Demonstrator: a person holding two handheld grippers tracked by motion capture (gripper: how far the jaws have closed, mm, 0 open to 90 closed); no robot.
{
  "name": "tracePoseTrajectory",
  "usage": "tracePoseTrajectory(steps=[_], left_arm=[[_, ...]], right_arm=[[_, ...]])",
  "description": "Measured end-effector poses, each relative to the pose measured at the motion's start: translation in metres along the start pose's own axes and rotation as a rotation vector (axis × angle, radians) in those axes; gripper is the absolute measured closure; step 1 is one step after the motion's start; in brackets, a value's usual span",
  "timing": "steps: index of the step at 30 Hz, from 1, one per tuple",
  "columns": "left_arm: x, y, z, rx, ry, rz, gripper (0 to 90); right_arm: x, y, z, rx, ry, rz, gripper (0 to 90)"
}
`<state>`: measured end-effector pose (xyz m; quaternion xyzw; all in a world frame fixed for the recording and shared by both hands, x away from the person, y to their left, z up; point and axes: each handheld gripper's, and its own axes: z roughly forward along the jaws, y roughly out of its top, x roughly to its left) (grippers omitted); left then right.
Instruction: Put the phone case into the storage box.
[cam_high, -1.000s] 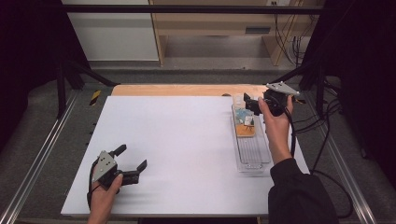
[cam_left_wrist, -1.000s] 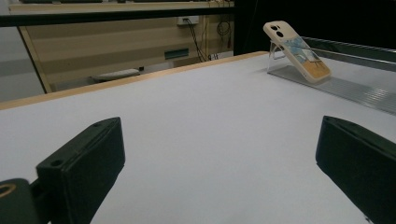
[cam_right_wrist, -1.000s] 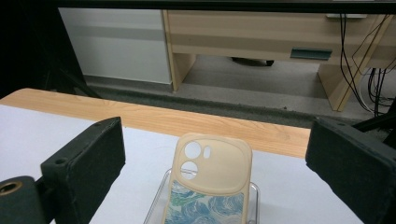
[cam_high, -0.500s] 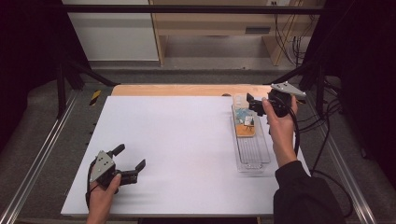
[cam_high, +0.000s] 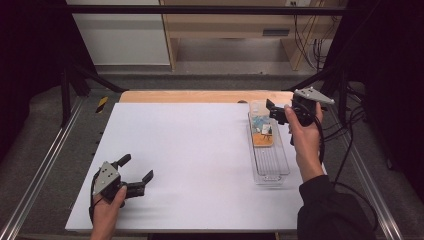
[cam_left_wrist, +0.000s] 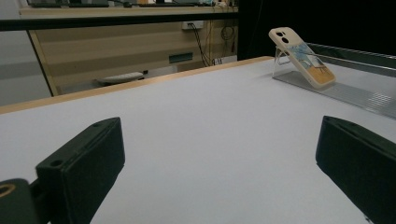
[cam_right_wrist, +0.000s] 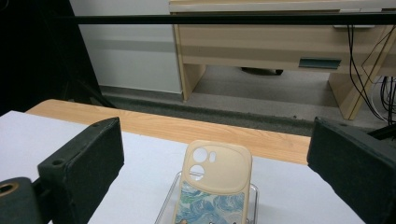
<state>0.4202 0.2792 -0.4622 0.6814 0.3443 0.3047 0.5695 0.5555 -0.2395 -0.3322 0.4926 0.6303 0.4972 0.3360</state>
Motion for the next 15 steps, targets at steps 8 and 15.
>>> tracePoseTrajectory(steps=[8, 15], left_arm=[[0.002, 0.001, -0.002, -0.005, 0.004, 0.000, 1.3], [0.002, 0.000, -0.002, -0.003, 0.003, 0.005, 1.3]], right_arm=[[0.000, 0.002, -0.009, -0.024, 0.019, -0.008, 3.7], [0.000, 0.003, -0.015, -0.031, 0.029, -0.011, 3.7]])
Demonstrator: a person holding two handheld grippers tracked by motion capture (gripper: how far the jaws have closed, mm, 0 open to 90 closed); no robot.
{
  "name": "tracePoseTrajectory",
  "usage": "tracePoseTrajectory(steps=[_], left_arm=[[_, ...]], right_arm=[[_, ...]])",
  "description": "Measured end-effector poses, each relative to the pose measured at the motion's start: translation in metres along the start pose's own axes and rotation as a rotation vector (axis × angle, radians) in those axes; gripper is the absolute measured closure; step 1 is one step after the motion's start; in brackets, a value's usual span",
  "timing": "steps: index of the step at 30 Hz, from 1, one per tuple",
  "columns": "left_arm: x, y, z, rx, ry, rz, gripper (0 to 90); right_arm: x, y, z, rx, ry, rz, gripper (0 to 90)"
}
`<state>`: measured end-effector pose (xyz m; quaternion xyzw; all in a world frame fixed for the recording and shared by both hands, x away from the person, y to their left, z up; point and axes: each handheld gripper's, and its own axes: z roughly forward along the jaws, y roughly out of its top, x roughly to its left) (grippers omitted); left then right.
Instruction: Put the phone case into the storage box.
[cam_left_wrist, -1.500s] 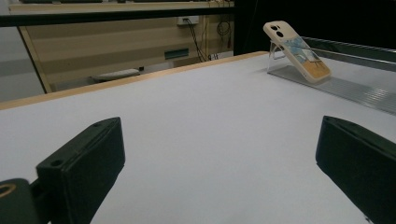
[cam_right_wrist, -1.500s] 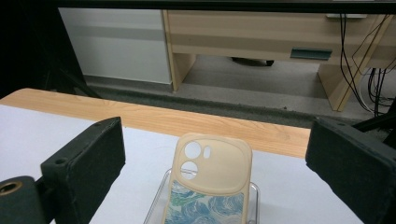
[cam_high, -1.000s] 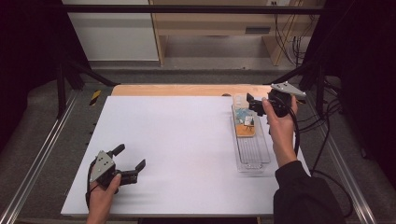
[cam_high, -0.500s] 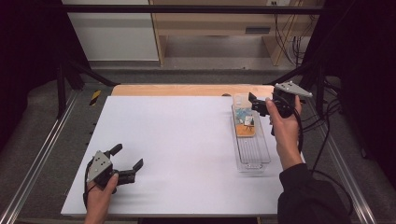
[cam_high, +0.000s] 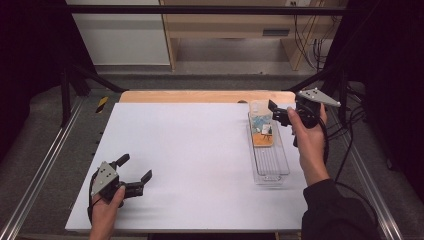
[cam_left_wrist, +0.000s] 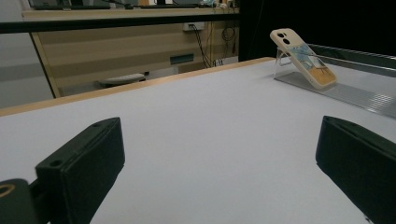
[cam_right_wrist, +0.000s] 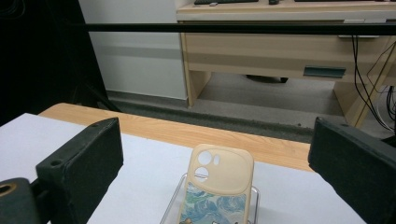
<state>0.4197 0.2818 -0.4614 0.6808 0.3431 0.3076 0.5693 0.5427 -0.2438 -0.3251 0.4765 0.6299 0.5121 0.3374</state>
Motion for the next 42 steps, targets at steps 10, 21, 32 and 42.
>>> tracePoseTrajectory(steps=[10, 21, 32, 42], left_arm=[[0.000, 0.000, -0.001, -0.003, 0.000, 0.000, 1.3], [0.000, 0.001, -0.002, -0.003, 0.000, 0.010, 1.2], [0.001, 0.000, -0.002, -0.004, 0.006, 0.005, 1.2], [0.001, 0.001, -0.003, -0.008, 0.013, 0.004, 1.2]], right_arm=[[0.006, 0.001, -0.007, -0.034, 0.025, -0.017, 5.4], [0.009, -0.003, -0.016, -0.077, 0.058, -0.029, 5.8], [0.006, -0.007, -0.028, -0.106, 0.070, -0.038, 5.8], [0.006, -0.009, -0.039, -0.125, 0.080, -0.041, 5.7]])
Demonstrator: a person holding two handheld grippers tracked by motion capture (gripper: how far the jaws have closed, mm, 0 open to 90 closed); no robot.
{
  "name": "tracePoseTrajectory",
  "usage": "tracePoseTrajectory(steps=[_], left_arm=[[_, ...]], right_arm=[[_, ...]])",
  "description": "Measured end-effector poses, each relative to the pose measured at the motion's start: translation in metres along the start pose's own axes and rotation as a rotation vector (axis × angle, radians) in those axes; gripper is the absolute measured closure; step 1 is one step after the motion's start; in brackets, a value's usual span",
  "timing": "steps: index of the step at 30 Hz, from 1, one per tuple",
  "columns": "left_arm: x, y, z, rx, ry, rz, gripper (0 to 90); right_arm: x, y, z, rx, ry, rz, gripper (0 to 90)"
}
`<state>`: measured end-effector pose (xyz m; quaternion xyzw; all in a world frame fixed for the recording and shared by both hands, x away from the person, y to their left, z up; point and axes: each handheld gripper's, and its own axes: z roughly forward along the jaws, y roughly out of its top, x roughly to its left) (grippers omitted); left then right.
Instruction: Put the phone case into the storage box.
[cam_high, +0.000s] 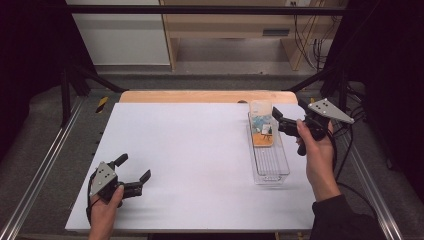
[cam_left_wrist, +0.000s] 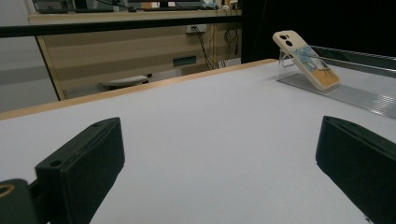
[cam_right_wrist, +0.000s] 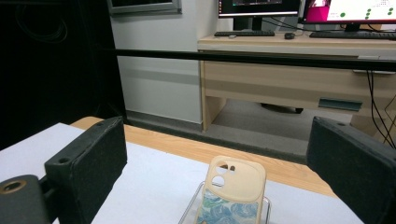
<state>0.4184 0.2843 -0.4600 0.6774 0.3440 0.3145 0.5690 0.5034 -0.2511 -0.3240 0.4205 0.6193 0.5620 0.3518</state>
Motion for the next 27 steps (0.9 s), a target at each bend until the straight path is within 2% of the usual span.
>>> tracePoseTrajectory(steps=[7, 27], left_arm=[[0.000, 0.000, 0.000, 0.001, -0.002, 0.003, 1.2], [0.001, 0.001, -0.003, -0.014, 0.003, -0.007, 1.2]], right_arm=[[-0.002, -0.003, -0.009, -0.027, -0.012, -0.002, 4.7], [-0.008, -0.020, -0.033, -0.025, -0.018, 0.003, 4.5]])
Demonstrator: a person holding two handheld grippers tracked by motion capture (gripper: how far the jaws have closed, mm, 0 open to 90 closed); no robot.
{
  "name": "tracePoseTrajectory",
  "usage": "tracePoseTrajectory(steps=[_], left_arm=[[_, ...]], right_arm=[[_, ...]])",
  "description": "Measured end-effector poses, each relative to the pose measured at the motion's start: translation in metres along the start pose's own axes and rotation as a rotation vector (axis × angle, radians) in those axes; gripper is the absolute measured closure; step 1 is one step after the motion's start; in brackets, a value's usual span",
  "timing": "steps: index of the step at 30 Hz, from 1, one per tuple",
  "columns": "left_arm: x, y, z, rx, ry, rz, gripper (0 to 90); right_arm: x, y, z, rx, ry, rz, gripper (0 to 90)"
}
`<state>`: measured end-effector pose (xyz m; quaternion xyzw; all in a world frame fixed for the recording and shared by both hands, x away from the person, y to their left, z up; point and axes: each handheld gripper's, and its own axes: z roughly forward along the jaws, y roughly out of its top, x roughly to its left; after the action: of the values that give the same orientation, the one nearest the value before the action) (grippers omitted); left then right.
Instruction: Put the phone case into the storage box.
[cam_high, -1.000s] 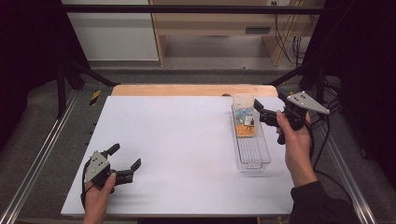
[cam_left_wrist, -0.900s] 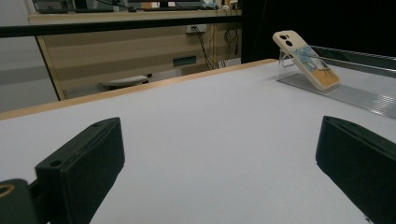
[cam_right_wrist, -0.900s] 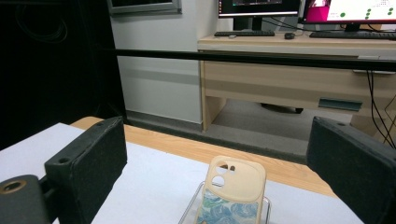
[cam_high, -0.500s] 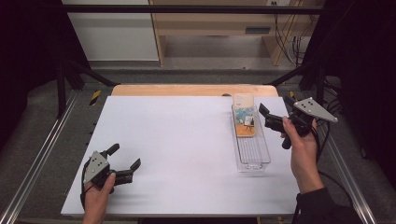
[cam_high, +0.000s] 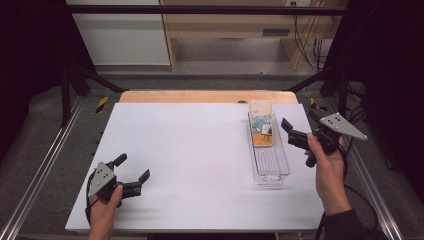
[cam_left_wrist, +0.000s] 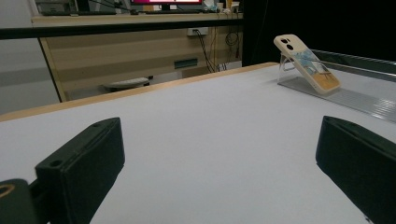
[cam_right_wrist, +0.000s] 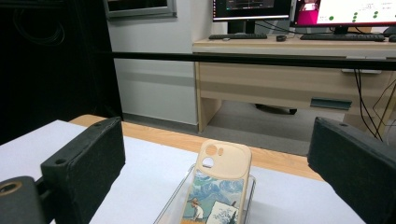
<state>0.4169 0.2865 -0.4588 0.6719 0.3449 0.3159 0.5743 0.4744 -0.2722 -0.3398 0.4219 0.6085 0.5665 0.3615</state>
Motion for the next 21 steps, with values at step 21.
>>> tracePoseTrajectory(steps=[21], left_arm=[[-0.004, 0.003, -0.008, -0.009, -0.010, 0.007, 1.1]], right_arm=[[-0.012, -0.024, -0.025, -0.029, -0.036, 0.019, 4.2]])
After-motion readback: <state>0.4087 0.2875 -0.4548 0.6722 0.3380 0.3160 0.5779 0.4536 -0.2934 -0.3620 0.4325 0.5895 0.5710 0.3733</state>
